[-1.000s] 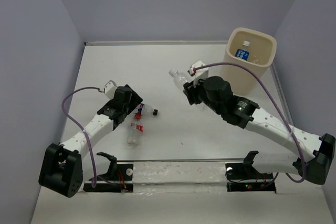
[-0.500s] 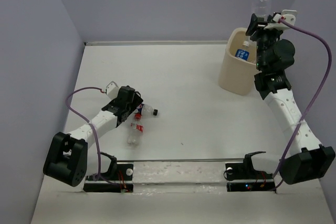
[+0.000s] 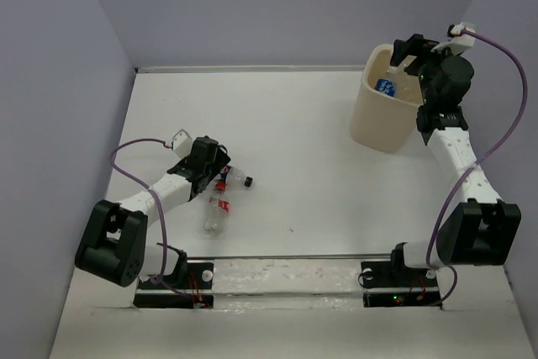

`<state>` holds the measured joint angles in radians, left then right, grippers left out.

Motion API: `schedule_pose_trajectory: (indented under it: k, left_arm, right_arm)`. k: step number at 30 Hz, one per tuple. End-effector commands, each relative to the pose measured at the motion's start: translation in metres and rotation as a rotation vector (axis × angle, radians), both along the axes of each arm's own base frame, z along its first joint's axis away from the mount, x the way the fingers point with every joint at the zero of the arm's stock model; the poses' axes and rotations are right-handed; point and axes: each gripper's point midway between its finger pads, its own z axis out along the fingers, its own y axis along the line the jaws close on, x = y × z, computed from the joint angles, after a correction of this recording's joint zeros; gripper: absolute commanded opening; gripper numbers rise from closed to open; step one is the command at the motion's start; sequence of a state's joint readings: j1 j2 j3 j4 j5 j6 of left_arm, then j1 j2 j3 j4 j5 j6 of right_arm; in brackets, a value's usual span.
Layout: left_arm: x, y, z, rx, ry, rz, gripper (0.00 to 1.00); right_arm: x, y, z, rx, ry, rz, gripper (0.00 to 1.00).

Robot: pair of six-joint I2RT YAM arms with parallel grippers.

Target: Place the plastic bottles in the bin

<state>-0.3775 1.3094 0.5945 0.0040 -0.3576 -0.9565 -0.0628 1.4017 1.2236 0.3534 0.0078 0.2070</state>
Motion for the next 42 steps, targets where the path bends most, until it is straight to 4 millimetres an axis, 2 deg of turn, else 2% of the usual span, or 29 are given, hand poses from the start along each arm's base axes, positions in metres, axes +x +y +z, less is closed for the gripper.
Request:
schedule_pose_trajectory:
  k: [1,4,6,8,11,12,14,15,16,17,18,19,21,22,25,26,29,32,33,34,35,36,37,42]
  left_arm:
    - [0.006,0.005,0.004,-0.004,-0.046,0.037,0.99]
    - [0.006,0.006,0.002,-0.004,-0.054,0.044,0.99]
    - [0.007,0.005,0.000,-0.009,-0.058,0.045,0.99]
    - [0.007,0.005,-0.002,-0.010,-0.059,0.048,0.94]
    - [0.008,0.005,-0.003,-0.012,-0.062,0.048,0.86]
    - [0.008,0.006,-0.004,-0.007,-0.059,0.053,0.86]
    - [0.008,0.007,-0.005,-0.002,-0.059,0.055,0.82]
    - [0.008,0.008,-0.005,-0.002,-0.062,0.056,0.81]
    - [0.007,0.008,-0.005,-0.003,-0.065,0.056,0.79]
    - [0.008,0.007,-0.005,-0.012,-0.074,0.059,0.75]
    - [0.008,0.007,-0.004,-0.016,-0.080,0.060,0.75]
    - [0.008,0.006,-0.004,-0.022,-0.083,0.058,0.72]
    - [0.008,0.007,-0.003,-0.026,-0.093,0.065,0.67]
    - [0.007,0.008,-0.004,-0.024,-0.092,0.065,0.64]
    - [0.007,0.011,-0.001,-0.021,-0.105,0.083,0.54]
    - [0.008,0.011,0.000,-0.021,-0.110,0.085,0.52]
    - [0.008,0.011,0.001,-0.031,-0.125,0.087,0.44]
    - [0.010,0.009,0.002,-0.040,-0.135,0.087,0.34]
    - [0.011,0.009,0.002,-0.042,-0.136,0.088,0.31]
    - [0.012,0.010,0.003,-0.041,-0.139,0.094,0.29]
    - [0.012,0.012,0.003,-0.043,-0.137,0.101,0.27]
    - [0.013,0.013,0.005,-0.050,-0.140,0.109,0.26]
    - [0.014,0.013,0.007,-0.059,-0.145,0.114,0.24]
    - [0.018,0.026,0.020,-0.065,-0.197,0.157,0.24]
  right_arm:
    - [-0.032,0.017,0.046,0.037,-0.091,0.075,0.95]
    - [-0.048,0.027,0.047,0.087,-0.071,0.124,0.95]
    - [-0.059,0.041,0.032,0.159,-0.031,0.198,0.92]
    - [-0.080,0.083,0.009,0.242,0.023,0.345,0.87]
    - [-0.112,0.144,-0.026,0.292,0.114,0.484,0.86]
    - [-0.135,0.196,-0.062,0.289,0.210,0.597,0.86]
    - [-0.160,0.235,-0.099,0.334,0.314,0.642,0.87]
    - [-0.188,0.271,-0.135,0.335,0.416,0.725,0.89]
    - [-0.200,0.287,-0.148,0.356,0.454,0.753,0.90]
    - [-0.219,0.314,-0.171,0.399,0.541,0.781,0.93]
    - [-0.218,0.314,-0.171,0.439,0.549,0.763,0.94]
    - [-0.240,0.342,-0.192,0.421,0.624,0.816,0.95]
    - [-0.253,0.370,-0.197,0.432,0.640,0.839,0.97]
    - [-0.266,0.395,-0.207,0.399,0.688,0.871,0.97]
    - [-0.282,0.427,-0.221,0.364,0.743,0.906,0.98]
    - [-0.288,0.443,-0.228,0.347,0.768,0.920,0.99]
    - [-0.292,0.464,-0.245,0.318,0.821,0.932,0.99]
    - [-0.290,0.478,-0.255,0.306,0.851,0.939,1.00]
    - [-0.290,0.484,-0.267,0.292,0.878,0.939,1.00]
    - [-0.291,0.493,-0.264,0.306,0.888,0.963,1.00]
    - [-0.293,0.497,-0.269,0.304,0.907,0.970,1.00]
    - [-0.297,0.503,-0.283,0.288,0.937,0.976,1.00]
    - [-0.297,0.509,-0.282,0.296,0.942,0.985,1.00]
    - [-0.305,0.525,-0.309,0.301,1.033,1.012,1.00]
